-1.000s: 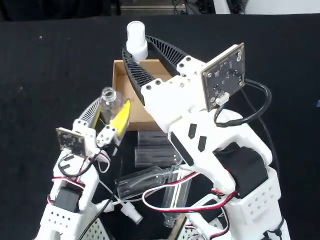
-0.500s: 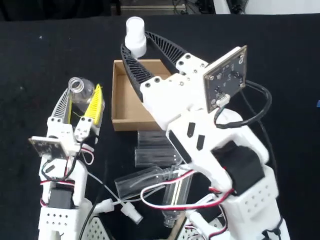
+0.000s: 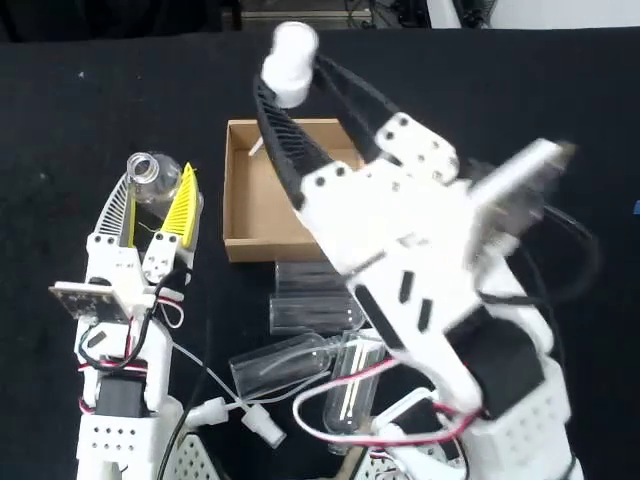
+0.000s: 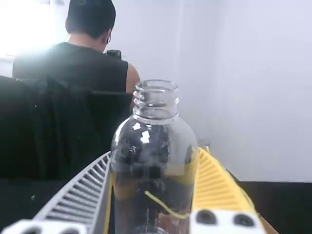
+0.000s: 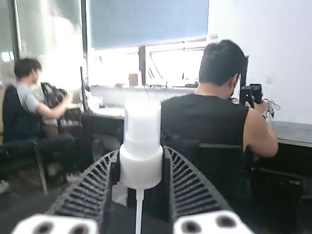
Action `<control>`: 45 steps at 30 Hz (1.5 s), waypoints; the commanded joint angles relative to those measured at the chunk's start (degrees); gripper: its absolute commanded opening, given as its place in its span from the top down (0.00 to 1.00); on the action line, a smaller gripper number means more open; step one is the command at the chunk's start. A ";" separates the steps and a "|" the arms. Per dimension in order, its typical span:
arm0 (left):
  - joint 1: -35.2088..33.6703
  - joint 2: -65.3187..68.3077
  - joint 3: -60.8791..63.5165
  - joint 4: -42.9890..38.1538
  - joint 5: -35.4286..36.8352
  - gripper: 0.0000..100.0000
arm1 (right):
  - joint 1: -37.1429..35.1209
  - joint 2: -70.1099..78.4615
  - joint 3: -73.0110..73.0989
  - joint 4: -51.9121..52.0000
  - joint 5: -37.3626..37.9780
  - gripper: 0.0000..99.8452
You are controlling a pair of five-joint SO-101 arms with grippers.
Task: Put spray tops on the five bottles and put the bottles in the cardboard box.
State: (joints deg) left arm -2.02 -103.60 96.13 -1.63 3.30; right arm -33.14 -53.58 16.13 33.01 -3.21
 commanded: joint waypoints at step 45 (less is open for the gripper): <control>67.12 -0.97 1.19 72.79 0.26 0.97 | -0.88 -4.62 7.43 -10.64 -5.45 0.99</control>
State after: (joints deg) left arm 56.62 -105.10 96.22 71.87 3.38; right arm -33.05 -56.75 23.87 23.87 -8.31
